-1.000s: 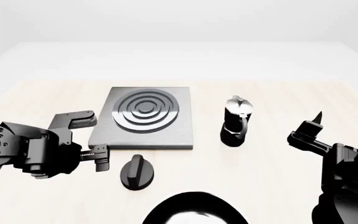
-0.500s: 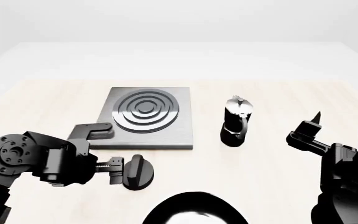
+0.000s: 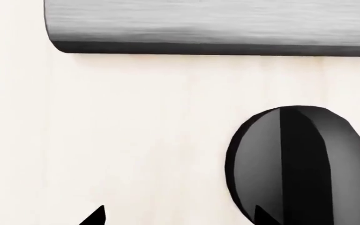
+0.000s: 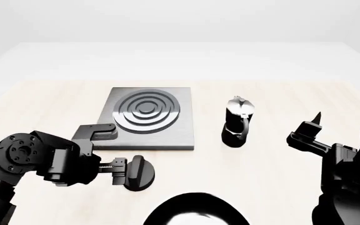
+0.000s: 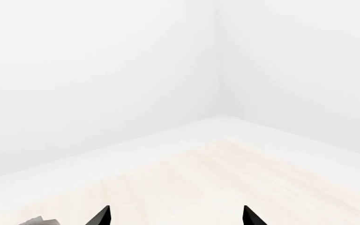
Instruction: Turn on the stove and put the frying pan on it.
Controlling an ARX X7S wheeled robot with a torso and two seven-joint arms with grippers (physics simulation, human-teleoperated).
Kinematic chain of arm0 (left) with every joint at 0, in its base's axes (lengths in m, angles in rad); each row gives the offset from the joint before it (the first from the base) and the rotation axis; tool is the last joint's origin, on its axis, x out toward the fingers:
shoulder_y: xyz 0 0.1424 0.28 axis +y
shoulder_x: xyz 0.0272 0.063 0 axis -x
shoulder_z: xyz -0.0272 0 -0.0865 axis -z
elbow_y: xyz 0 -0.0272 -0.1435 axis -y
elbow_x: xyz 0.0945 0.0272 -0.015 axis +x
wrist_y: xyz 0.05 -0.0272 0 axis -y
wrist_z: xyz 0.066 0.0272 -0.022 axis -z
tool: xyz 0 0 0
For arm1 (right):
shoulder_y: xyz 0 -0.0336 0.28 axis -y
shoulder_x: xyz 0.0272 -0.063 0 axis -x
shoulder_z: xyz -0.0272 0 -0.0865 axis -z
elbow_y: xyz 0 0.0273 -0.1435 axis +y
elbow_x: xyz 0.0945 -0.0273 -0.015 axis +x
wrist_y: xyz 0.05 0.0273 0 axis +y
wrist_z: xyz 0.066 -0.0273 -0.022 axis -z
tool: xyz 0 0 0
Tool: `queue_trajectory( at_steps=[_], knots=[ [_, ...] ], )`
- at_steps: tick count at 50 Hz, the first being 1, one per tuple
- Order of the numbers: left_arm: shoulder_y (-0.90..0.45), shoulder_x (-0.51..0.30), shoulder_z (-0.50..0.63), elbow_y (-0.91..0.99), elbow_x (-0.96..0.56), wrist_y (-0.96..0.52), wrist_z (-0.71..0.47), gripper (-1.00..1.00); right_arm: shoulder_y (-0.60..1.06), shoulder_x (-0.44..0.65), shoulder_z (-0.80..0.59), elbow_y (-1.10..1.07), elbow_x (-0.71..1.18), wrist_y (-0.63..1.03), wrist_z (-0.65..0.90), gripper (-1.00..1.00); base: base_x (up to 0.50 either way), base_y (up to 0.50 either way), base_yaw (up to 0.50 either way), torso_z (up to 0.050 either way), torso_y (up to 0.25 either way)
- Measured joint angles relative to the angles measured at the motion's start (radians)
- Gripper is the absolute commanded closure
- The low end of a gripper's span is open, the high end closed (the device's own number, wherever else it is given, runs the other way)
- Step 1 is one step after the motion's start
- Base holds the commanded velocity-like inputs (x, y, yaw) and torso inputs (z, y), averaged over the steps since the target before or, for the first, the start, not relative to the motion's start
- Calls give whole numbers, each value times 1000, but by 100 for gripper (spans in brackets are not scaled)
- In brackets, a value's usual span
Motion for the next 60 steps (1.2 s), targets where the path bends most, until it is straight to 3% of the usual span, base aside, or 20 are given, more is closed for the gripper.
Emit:
queue_trajectory(
  at_steps=[60],
  knots=[
    [-62,80,131,-58,139,0,163,-100,-3,20,-6,0,34,-7,23,-100,0,0,0,0,0]
  ],
)
